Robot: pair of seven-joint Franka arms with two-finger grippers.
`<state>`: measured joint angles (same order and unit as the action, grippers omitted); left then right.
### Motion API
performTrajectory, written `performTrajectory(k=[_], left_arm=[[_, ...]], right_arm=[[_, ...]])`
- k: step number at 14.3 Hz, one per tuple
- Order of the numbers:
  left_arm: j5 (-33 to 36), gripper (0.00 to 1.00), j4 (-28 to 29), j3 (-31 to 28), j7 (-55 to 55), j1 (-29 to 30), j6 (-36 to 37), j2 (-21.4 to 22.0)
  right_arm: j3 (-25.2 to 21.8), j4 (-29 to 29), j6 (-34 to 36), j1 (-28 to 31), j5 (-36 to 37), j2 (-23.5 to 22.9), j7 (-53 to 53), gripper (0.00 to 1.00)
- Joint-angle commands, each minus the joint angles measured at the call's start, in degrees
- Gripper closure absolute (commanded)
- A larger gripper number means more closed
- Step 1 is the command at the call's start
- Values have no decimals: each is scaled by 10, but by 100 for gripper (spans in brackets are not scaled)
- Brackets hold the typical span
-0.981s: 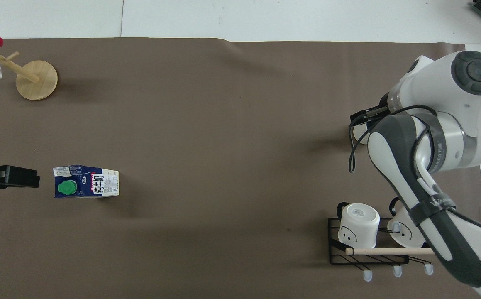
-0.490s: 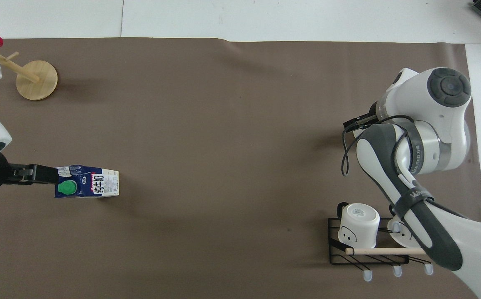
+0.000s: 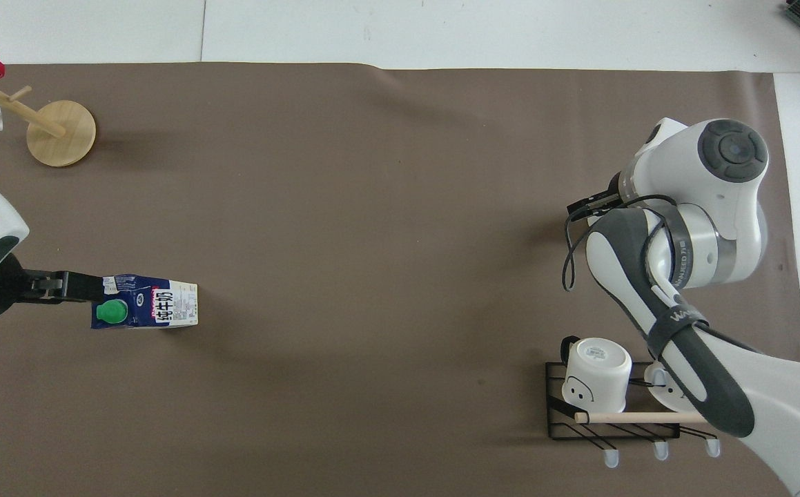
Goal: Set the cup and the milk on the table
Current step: 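Reach the left gripper to the milk carton while the right gripper reaches the mug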
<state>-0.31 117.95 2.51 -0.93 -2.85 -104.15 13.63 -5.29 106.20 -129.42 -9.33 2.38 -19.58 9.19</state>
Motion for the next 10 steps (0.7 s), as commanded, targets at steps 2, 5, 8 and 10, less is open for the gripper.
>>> performTrajectory(k=[2, 5, 8, 10], left_arm=[[-6, 0, 46, -3, 7, -9, -33, 32], [-6, 0, 81, -3, 7, -10, -69, 48], [-6, 0, 100, -3, 8, -10, -87, 55], [-6, 0, 122, -3, 7, -10, -105, 64]], right_arm=[[3, 8, 0, 6, 8, 7, 6, 100], [3, 8, 2, 6, 5, 6, -15, 100], [3, 2, 7, 6, 5, 8, -22, 100], [3, -14, 38, 5, 5, 16, -37, 100]])
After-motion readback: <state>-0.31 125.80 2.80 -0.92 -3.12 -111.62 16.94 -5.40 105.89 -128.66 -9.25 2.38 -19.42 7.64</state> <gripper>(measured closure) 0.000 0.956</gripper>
